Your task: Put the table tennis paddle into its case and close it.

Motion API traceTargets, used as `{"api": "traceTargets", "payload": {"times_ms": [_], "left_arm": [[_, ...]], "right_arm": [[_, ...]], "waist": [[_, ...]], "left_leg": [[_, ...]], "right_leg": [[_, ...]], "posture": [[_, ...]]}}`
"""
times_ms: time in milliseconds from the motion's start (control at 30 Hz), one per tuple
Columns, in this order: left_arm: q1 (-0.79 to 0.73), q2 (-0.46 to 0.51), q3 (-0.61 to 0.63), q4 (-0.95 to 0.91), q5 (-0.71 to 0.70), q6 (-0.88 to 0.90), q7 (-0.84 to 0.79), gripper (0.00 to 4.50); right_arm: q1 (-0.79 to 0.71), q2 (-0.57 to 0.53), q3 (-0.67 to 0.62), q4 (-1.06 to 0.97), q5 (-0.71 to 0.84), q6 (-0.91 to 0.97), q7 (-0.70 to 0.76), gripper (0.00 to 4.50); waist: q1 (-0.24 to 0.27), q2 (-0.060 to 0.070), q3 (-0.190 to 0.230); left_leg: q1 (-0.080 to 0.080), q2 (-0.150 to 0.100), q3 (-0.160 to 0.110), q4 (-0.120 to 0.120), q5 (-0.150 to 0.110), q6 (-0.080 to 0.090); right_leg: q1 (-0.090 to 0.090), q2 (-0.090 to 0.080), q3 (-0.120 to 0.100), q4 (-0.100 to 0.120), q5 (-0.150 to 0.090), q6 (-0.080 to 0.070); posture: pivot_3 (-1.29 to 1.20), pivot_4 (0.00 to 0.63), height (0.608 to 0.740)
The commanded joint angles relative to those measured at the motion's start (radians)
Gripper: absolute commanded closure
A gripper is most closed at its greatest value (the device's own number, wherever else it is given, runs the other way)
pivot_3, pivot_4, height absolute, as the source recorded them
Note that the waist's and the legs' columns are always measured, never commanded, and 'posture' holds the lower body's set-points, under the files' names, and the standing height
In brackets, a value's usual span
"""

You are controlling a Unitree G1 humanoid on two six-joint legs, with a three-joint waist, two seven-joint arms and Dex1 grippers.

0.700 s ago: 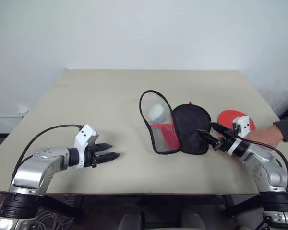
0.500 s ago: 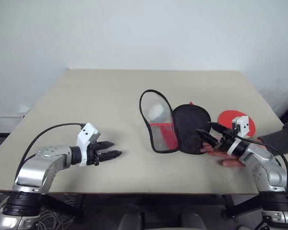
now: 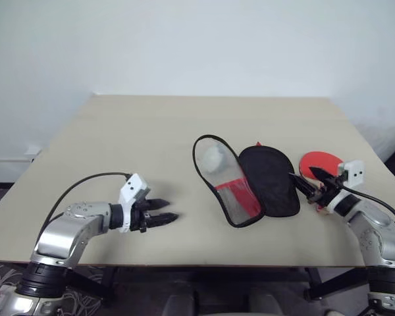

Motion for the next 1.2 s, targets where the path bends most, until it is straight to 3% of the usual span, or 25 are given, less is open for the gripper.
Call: {"api": "traceTargets", "payload": {"times_ms": [33, 233, 367, 1200], "left_arm": [[-0.047, -0.013, -0.044, -0.012, 0.028, -0.012, -0.004, 1.41], [-0.099, -0.037, -0.109, 0.031, 0.058, -0.044, -0.051, 1.41], [-0.147, -0.065, -0.139, 0.077, 0.074, -0.064, -0.075, 1.41], [-0.137, -0.129, -0.169, 0.111, 0.122, -0.096, -0.075, 1.41]], "right_arm": [[-0.021, -0.04, -0.066, 0.009, -0.04, 0.033, -0.112, 0.04], [-0.078, -0.055, -0.127, 0.088, -0.09, 0.147, -0.323, 0.04], [-0.073, -0.079, -0.108, 0.1, -0.107, 0.306, -0.37, 0.04], [-0.095, -0.05, -0.039, -0.048, -0.066, 0.544, -0.312, 0.04]], "waist": [[-0.001, 0.0, 0.0], [-0.002, 0.001, 0.0], [-0.001, 0.001, 0.0], [-0.001, -0.001, -0.001]], "left_leg": [[0.0, 0.0, 0.0, 0.0, 0.0, 0.0], [0.0, 0.0, 0.0, 0.0, 0.0, 0.0], [0.0, 0.0, 0.0, 0.0, 0.001, 0.002], [0.0, 0.0, -0.001, 0.001, 0.002, 0.003]], "right_leg": [[0.0, 0.0, 0.0, 0.0, 0.0, 0.0], [-0.001, 0.0, 0.0, 0.0, 0.0, 0.0], [-0.001, 0.0, 0.001, 0.0, 0.0, 0.0], [0.0, 0.001, 0.001, 0.0, 0.0, 0.0]], "posture": [[0.0, 0.0, 0.74], [0.0, 0.0, 0.74], [0.0, 0.0, 0.74], [0.0, 0.0, 0.74]]}}
